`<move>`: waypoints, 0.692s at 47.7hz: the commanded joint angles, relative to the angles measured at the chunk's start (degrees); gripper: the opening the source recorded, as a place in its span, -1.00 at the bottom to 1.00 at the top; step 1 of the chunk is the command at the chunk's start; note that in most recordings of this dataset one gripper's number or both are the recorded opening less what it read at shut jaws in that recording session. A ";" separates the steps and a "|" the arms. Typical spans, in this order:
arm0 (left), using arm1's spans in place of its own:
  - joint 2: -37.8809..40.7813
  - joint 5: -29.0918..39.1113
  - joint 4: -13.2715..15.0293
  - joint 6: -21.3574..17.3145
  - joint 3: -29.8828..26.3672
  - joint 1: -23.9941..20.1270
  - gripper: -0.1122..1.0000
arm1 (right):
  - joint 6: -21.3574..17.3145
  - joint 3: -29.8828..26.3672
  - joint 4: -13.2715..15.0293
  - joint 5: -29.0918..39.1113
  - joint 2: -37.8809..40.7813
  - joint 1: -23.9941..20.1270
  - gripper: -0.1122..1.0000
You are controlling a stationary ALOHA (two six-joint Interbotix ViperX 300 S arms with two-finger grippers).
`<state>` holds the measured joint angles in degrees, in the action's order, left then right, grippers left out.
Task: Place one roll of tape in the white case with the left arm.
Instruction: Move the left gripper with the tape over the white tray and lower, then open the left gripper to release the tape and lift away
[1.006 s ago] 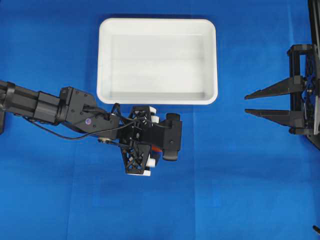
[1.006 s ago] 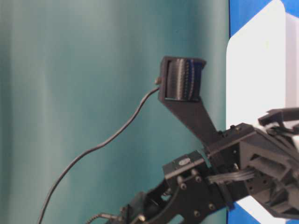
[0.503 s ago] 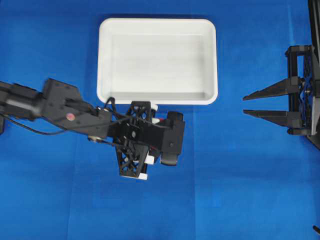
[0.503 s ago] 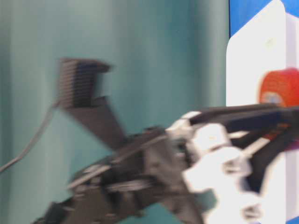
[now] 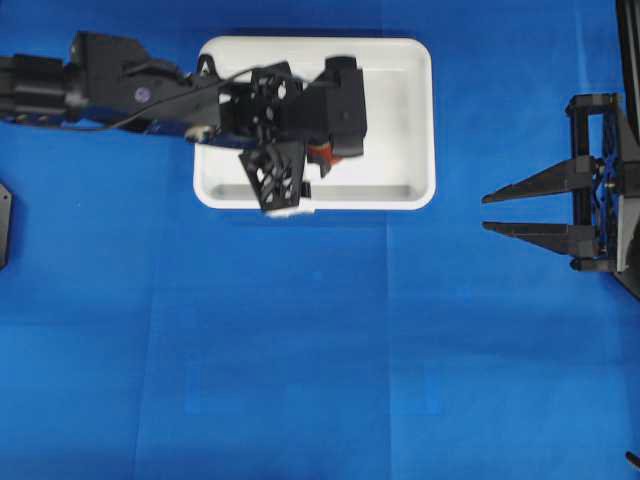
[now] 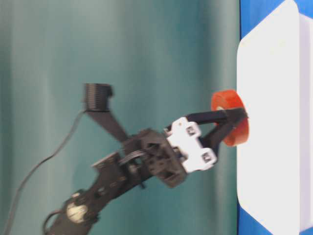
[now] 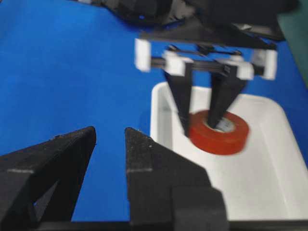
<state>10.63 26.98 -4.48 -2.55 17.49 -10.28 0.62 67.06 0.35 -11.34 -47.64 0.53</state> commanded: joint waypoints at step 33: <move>1.76 -1.05 0.18 -0.35 -0.26 -2.72 0.54 | -0.18 -0.53 0.00 0.44 0.44 0.09 -0.99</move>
<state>17.58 25.31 -4.39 -3.08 17.75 -13.80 0.53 67.24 0.35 -10.81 -47.37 0.53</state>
